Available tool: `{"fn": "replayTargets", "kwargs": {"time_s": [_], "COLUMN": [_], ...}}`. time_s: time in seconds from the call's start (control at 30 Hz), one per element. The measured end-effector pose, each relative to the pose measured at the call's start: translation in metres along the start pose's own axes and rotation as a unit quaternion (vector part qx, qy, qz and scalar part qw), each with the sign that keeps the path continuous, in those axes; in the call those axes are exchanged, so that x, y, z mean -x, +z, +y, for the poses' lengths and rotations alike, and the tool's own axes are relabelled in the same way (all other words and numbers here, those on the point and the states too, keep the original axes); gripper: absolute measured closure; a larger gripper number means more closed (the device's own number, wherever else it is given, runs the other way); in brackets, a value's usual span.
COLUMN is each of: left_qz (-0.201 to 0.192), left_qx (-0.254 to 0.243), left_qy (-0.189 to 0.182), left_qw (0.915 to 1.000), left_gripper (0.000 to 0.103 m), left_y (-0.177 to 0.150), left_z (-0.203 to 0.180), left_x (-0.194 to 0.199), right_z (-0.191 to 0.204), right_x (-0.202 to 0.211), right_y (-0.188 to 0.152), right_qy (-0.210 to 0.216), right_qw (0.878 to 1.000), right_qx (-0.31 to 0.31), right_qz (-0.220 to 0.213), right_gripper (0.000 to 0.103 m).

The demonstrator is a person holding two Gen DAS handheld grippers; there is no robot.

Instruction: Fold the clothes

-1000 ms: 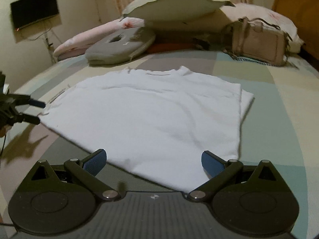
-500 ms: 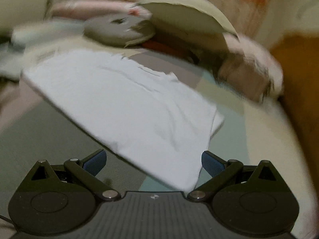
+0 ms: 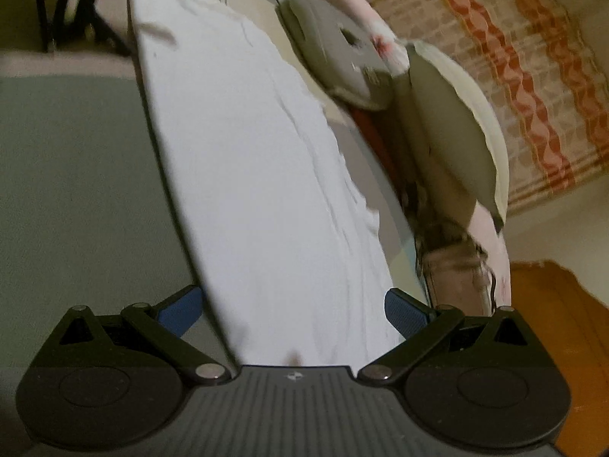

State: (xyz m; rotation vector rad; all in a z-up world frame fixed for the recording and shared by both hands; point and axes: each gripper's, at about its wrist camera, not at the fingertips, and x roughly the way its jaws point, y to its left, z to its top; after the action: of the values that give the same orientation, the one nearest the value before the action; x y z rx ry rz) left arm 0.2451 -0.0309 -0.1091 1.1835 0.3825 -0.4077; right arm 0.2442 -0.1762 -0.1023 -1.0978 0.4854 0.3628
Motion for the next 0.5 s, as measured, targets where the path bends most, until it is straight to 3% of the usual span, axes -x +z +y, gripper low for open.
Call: {"fn": "replayTargets", "kwargs": {"time_s": [0.23, 0.33, 0.5], "left_qz": [-0.037, -0.017, 0.028], "left_qx": [-0.012, -0.011, -0.017], "left_qy": [0.001, 0.010, 0.035], "left_qw": [0.9992, 0.9998, 0.9988], "left_gripper": [0.001, 0.001, 0.001], "left_y": [0.022, 0.004, -0.030], "left_z": [-0.008, 0.002, 0.018], "left_x": [-0.008, -0.010, -0.016], "right_z": [0.005, 0.003, -0.010], "right_x": [-0.015, -0.015, -0.019], "right_y": [0.031, 0.022, -0.012], "right_qy": [0.006, 0.002, -0.025], "right_qw": [0.999, 0.999, 1.000], "right_qx": [-0.012, -0.012, -0.007], "right_qz": [-0.036, -0.032, 0.011], "right_gripper": [0.000, 0.000, 0.000]}}
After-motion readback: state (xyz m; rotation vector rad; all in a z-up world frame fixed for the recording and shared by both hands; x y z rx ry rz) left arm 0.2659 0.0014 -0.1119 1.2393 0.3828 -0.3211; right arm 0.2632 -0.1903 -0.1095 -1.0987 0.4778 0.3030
